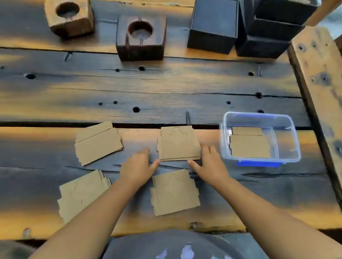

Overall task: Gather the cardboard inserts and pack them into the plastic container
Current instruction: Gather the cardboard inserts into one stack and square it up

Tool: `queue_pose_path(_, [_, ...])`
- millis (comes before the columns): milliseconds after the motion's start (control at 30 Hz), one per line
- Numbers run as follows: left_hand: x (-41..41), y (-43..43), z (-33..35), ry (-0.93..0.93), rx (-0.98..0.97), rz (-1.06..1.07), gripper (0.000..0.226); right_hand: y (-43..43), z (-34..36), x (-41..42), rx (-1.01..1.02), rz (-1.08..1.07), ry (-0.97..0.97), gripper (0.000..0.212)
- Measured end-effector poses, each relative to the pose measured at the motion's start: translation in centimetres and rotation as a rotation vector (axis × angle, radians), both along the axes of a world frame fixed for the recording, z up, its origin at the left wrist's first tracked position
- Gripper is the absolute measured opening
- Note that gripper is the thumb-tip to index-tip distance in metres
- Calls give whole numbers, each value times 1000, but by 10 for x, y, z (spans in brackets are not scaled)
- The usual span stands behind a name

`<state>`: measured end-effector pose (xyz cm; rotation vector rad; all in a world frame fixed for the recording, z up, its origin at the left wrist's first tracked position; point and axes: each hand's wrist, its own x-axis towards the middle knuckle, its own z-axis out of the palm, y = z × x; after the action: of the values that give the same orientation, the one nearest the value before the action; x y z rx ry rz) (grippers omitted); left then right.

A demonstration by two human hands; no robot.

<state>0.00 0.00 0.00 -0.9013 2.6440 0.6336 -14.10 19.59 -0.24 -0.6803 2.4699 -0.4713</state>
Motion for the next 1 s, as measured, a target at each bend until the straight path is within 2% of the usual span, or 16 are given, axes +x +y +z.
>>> queue_pose_path(167, [-16,8,-7,-22,115,205,42,-9,-11,-10,46,-101,-129,59])
queue_pose_path(300, [-29,6,-14,-19,180,308,37,-19,-16,-21,20,-172,-135,56])
queue_pose_path(533, [-55,-3,-24,-3,212,335,31,-36,-21,-42,33,-304,-147,46])
queue_pose_path(667, [-68,-3,-25,-25,217,353,35,-44,-22,-50,28,-359,-156,44])
queue_pose_path(1000, [-91,-1,-31,-82,233,347,36,-62,-28,-60,86,-408,-222,51])
